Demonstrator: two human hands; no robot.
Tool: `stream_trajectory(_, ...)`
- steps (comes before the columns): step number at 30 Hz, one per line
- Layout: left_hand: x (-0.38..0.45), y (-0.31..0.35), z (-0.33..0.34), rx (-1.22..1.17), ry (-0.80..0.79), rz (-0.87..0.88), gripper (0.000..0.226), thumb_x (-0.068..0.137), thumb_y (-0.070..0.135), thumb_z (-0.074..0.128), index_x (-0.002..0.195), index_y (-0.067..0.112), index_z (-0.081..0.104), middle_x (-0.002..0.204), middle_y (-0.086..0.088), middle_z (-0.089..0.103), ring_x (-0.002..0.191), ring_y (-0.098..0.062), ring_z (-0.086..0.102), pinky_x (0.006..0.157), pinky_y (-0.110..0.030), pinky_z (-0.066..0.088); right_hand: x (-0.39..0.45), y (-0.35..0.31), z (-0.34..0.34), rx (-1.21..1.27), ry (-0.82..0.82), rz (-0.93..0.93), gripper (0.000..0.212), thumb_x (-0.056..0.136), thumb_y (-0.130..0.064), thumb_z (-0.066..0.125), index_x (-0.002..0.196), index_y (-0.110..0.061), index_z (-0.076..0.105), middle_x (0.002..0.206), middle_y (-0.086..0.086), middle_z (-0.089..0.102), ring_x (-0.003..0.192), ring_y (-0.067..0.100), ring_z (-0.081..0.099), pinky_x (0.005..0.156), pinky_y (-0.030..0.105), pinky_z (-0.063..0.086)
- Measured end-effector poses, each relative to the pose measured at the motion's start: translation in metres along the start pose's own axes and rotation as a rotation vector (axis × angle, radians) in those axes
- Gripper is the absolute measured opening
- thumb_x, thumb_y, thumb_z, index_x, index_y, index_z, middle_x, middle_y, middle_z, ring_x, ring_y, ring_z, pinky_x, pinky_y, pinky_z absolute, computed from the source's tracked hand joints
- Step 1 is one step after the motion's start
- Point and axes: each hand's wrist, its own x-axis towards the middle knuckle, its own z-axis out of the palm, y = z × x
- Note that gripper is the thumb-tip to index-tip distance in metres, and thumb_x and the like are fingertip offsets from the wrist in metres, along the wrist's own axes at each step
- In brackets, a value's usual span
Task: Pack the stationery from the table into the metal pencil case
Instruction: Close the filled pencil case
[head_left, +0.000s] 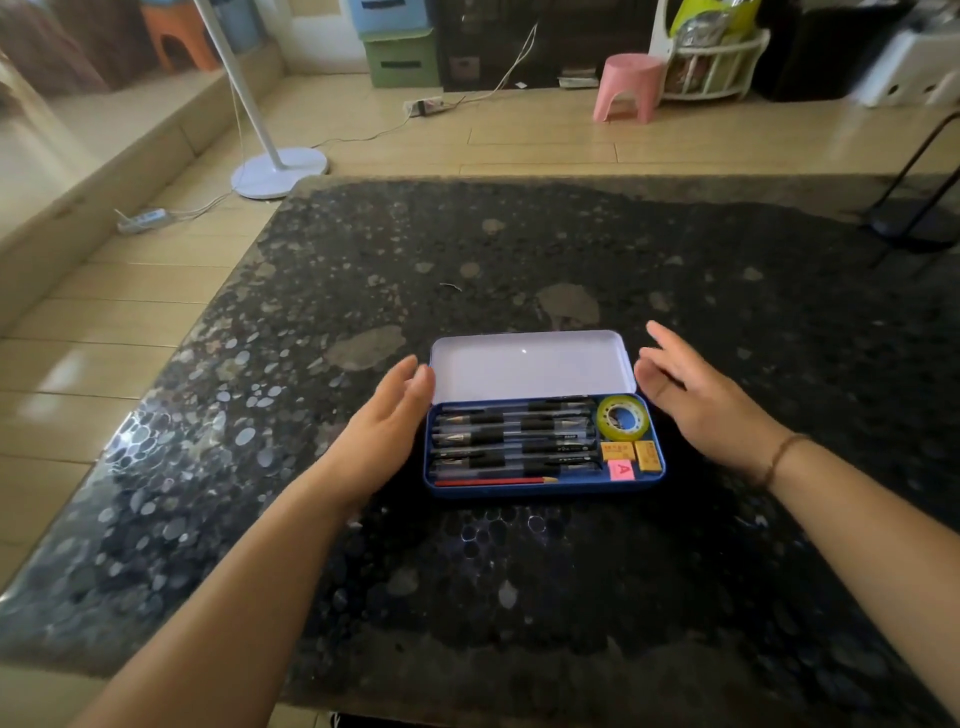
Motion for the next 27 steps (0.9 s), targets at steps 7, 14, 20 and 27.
stream_trajectory(7,0.008,0.006,-0.003,-0.537,0.087,-0.051,0.067,0.086,0.072,0.025,0.13,0.027,0.047,0.116,0.0,0.063,0.108,-0.023,0.056,0.101,-0.045,0.035,-0.002,-0.003,0.001,0.464,0.105,-0.053,0.106,0.059,-0.093,0.032,0.146,-0.033,0.028,0.14,-0.006,0.048,0.126,0.012,0.044,0.107,0.04,0.032)
stream_trajectory(14,-0.014,-0.023,0.004,0.326,0.167,0.27,0.045,0.075,0.065,0.051,0.107,0.036,0.063,0.106,0.019,0.06,0.104,-0.007,0.052,0.092,-0.025,0.04,-0.038,0.018,0.006,0.131,0.151,-0.159,0.019,0.082,-0.046,0.063,0.098,-0.037,0.066,0.105,-0.013,0.064,0.1,0.005,0.061,0.09,0.03,0.049)
stream_trajectory(20,-0.025,-0.019,0.026,0.696,0.145,0.327,0.057,0.074,0.055,0.068,0.127,0.039,0.054,0.141,0.015,0.036,0.132,-0.016,0.028,0.11,-0.045,0.03,-0.046,0.021,0.033,-0.245,0.323,-0.265,0.024,0.082,-0.022,0.069,0.105,-0.019,0.07,0.109,-0.009,0.05,0.1,0.006,0.051,0.086,0.018,0.038)
stream_trajectory(27,-0.029,-0.023,0.044,0.993,0.206,0.451,0.059,0.065,0.039,0.082,0.117,0.016,0.068,0.13,-0.011,0.06,0.12,-0.034,0.056,0.098,-0.043,0.045,-0.059,0.037,0.061,-0.56,0.45,-0.26,0.042,0.093,-0.04,0.034,0.119,-0.024,0.063,0.128,-0.001,0.057,0.112,0.018,0.057,0.095,0.051,0.044)
